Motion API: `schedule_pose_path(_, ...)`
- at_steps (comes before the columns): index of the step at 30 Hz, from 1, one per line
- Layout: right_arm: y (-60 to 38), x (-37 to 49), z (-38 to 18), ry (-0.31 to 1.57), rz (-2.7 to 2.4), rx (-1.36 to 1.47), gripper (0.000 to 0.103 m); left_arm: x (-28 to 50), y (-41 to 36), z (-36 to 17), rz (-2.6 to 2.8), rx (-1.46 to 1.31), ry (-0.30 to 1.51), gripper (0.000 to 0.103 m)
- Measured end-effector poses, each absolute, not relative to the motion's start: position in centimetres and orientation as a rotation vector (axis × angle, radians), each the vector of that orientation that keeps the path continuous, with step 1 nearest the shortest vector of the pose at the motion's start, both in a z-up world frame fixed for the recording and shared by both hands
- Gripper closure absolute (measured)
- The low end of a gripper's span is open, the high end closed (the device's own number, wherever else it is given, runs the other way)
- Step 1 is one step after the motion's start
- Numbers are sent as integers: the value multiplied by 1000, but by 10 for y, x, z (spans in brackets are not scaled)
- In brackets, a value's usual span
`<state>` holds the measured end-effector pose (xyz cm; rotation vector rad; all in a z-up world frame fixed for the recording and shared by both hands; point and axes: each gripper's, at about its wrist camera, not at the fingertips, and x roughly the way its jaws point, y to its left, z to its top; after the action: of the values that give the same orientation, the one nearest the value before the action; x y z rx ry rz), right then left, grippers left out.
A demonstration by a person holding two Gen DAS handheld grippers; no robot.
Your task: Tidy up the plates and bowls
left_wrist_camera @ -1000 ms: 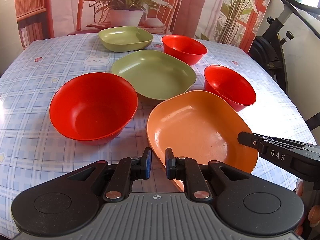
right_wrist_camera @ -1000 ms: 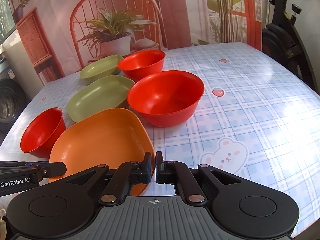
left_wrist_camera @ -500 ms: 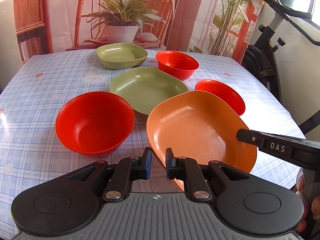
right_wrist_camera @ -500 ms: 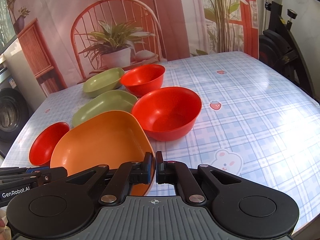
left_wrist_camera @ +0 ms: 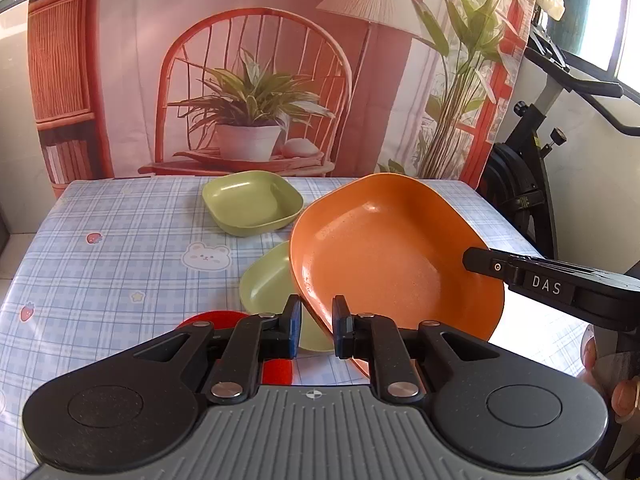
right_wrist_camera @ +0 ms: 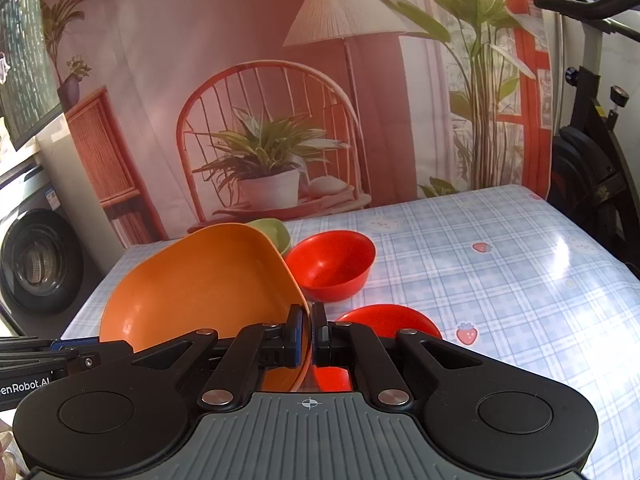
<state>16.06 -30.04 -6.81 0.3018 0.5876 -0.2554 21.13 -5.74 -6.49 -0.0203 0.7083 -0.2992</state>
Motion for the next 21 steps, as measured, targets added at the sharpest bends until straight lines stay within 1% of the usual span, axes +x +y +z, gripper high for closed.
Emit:
schedule_pose_path(6, -309, 195, -32, 528, -221, 237, 98, 233, -57, -39, -301, -25, 683, 85)
schedule_pose_path(11, -316, 229, -17, 513, -194, 177, 97, 260, -50, -33, -315, -72, 721, 84)
schedule_pose_path(16, -321, 264, -29, 566, -167, 137, 97, 287, -41, -50, -322, -100, 797, 84)
schedule_pose_path(21, -323, 284, -64, 654, -158, 136, 97, 312, -36, -89, -372, -75, 915, 82)
